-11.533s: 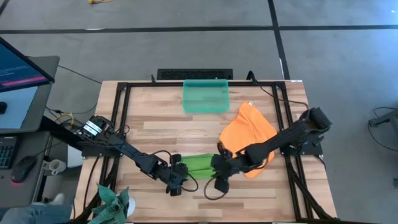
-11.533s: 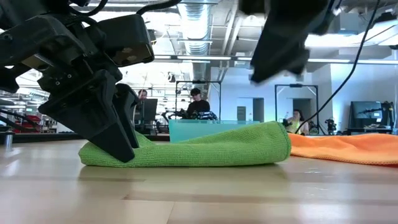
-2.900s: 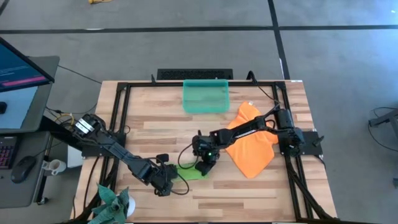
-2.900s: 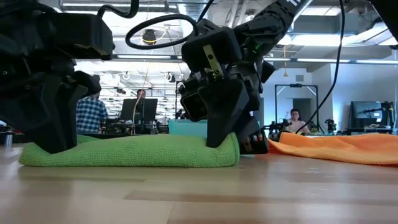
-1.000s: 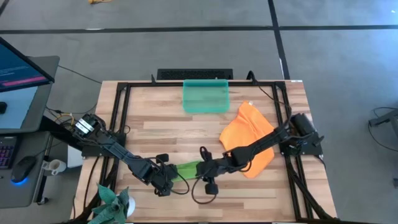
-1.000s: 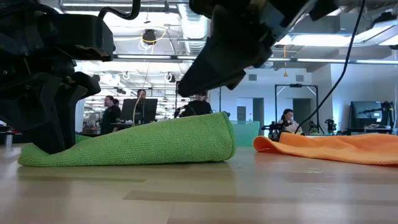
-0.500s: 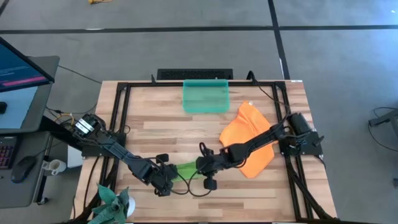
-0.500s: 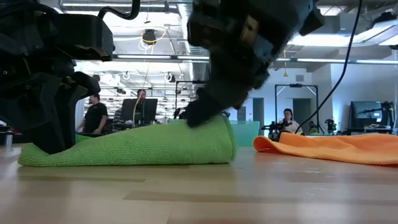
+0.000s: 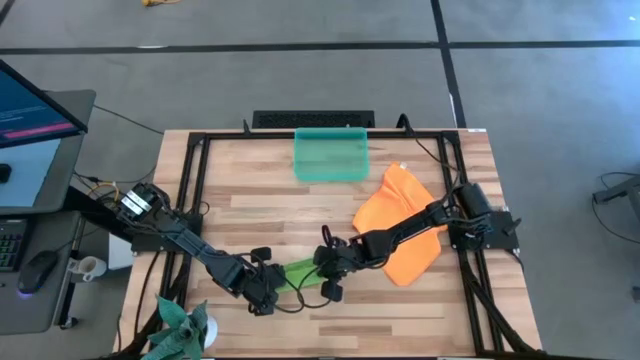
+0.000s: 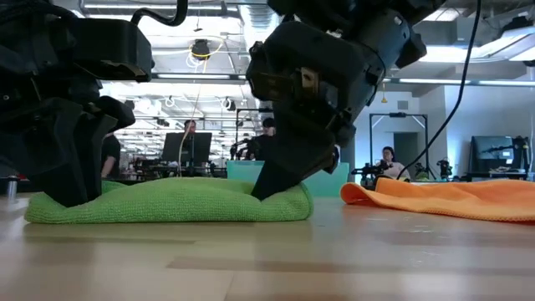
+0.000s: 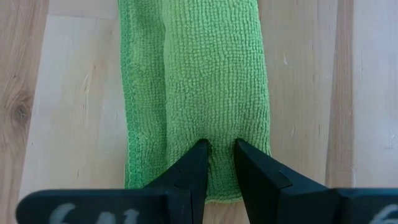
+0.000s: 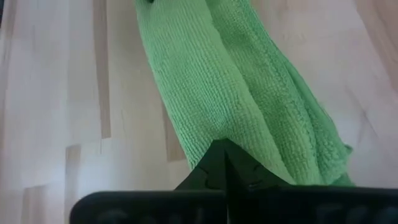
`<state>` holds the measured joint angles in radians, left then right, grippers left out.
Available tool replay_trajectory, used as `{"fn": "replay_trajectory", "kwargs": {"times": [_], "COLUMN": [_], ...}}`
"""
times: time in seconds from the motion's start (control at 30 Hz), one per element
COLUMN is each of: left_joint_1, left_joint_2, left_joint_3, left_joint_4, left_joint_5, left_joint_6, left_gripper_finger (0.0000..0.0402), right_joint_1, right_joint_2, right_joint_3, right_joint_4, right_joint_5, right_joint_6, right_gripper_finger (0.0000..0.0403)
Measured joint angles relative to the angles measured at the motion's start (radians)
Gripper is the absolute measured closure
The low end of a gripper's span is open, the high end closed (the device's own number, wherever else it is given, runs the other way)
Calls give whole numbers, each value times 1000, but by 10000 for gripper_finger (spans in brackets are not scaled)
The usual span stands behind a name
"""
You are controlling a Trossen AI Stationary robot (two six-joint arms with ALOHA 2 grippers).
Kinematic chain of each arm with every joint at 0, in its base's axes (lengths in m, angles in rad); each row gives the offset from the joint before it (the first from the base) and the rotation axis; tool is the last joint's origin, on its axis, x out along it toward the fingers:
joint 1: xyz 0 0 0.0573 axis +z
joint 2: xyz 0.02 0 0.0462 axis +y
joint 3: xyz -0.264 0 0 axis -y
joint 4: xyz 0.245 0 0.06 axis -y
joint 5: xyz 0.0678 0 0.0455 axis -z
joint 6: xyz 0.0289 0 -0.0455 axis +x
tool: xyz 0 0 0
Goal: Roll microfiber towels into tight, uniform cylinder then place into a basket
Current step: Roll the green microfiber towel
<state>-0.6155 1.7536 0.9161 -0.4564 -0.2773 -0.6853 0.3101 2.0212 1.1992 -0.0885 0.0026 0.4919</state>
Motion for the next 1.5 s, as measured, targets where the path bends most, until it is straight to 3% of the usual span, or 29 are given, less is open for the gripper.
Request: {"fn": "replay_trajectory", "kwargs": {"times": [0.33,0.8,1.13,1.4,1.5], "left_joint_1": [0,0,-17,-67,-64], "left_joint_2": [0,-6,-110,-152,-128], "left_joint_3": [0,1,-4,-8,-27], "left_joint_4": [0,0,-28,99,197], "left_joint_5": [-1,-7,-29,-251,-263], "left_joint_6": [0,-1,-8,-30,-11], "left_gripper_finger": [327,327,327,327,327], "right_joint_1": [-3,-30,-44,-48,-48], "right_joint_2": [-19,-10,-9,-8,-8], "right_joint_3": [-1,5,2,1,0], "right_joint_4": [-2,-96,-117,-108,-102], "right_joint_5": [49,31,23,31,36], "right_joint_6": [38,191,201,201,201], "right_gripper_finger": [397,395,395,395,395]}}
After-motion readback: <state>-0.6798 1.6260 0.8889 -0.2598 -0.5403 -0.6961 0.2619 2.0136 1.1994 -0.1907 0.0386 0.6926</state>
